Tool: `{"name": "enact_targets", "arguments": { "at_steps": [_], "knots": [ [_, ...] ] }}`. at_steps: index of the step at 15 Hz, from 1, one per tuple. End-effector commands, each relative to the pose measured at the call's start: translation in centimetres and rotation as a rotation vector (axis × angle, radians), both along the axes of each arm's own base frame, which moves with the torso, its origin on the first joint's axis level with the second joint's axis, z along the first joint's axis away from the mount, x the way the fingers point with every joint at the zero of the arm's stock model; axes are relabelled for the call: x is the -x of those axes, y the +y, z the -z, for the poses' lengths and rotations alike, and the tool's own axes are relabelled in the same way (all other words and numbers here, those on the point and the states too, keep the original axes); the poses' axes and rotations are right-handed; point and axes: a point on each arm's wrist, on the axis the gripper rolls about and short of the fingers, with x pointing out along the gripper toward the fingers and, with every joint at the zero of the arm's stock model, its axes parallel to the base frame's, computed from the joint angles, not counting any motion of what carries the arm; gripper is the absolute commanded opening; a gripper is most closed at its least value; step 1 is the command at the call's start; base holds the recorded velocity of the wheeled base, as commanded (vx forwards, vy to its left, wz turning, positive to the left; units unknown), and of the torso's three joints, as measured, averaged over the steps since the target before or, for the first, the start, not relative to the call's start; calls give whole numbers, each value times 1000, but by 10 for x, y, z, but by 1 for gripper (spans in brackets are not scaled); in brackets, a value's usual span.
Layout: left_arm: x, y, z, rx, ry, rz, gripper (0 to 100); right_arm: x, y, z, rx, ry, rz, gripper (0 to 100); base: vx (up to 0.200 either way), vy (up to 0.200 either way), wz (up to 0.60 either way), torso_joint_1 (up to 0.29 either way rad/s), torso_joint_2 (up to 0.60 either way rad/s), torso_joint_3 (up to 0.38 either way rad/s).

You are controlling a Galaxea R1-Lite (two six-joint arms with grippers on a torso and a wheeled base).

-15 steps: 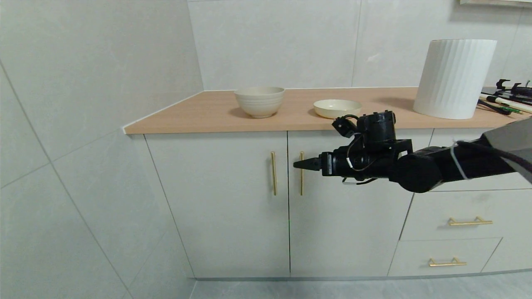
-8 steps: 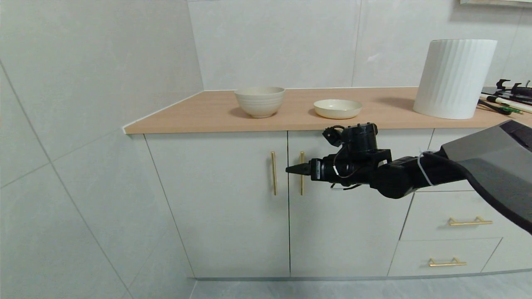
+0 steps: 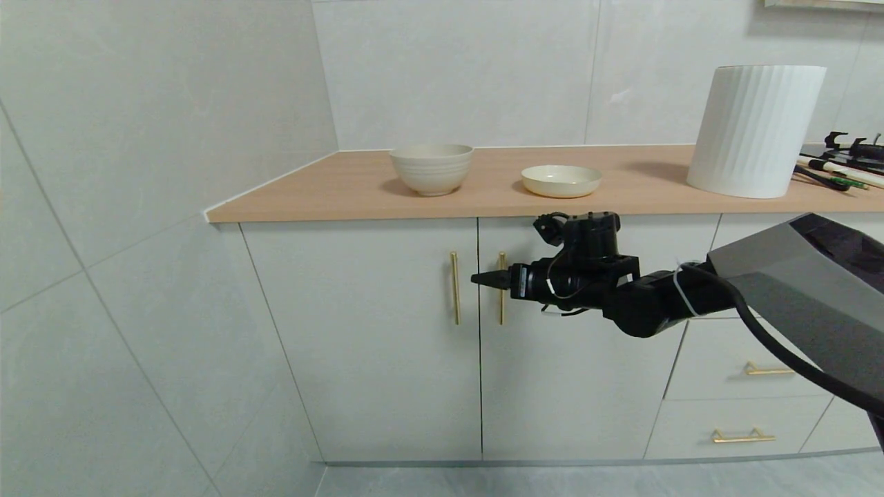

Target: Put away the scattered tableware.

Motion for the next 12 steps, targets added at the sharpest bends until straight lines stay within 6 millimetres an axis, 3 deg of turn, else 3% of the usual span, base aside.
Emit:
{"name": "enact_targets", "arguments": {
  "at_steps": [1,12],
  "knots": [
    [0,0,0,0,0,-1,100,-5,3,14,0,-7,10,100,0,0,0,0,0,0],
    [0,0,0,0,0,-1,100,-1,20,20,-41,13,7,100,0,0,0,0,0,0]
  ]
}}
